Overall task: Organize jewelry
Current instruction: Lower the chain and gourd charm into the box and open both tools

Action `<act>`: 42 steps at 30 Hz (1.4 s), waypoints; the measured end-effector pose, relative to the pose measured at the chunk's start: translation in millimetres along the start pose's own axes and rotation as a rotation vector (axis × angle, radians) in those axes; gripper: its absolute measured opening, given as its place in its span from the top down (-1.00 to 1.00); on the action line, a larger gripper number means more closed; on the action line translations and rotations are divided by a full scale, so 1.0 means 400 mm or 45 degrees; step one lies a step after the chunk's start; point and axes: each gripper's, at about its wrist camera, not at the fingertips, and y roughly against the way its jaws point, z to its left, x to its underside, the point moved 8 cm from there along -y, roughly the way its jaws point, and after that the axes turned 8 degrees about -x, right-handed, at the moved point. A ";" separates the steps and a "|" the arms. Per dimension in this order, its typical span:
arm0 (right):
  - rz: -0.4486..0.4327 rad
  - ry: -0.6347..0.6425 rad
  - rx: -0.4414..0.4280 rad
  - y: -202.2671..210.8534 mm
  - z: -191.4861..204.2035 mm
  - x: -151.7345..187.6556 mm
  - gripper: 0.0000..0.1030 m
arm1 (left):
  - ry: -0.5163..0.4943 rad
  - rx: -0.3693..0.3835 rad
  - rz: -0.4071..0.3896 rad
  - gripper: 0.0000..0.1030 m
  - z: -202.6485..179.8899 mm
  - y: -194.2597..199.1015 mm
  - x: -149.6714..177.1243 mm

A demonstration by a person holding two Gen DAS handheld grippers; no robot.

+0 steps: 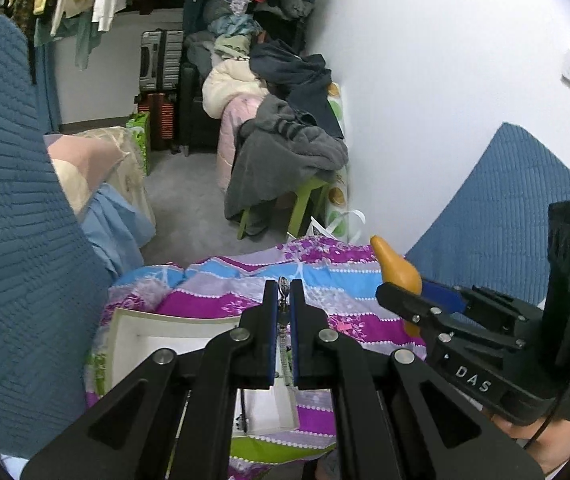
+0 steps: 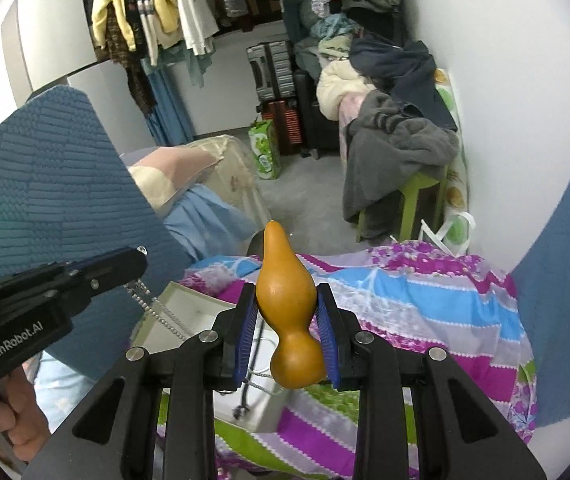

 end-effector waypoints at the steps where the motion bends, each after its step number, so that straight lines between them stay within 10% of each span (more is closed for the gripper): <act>1: -0.002 0.007 0.004 -0.007 0.013 -0.005 0.48 | 0.006 0.000 -0.004 0.91 0.010 0.006 -0.004; 13: 0.067 0.017 0.025 -0.134 0.090 0.026 0.48 | 0.017 -0.036 0.005 0.91 0.144 -0.012 0.009; 38: 0.384 -0.078 0.064 -0.409 0.067 0.325 0.32 | 0.084 -0.048 0.398 0.89 0.306 -0.316 0.335; 42: 0.369 -0.072 0.041 -0.390 0.070 0.303 0.24 | 0.103 -0.079 0.410 0.23 0.314 -0.310 0.326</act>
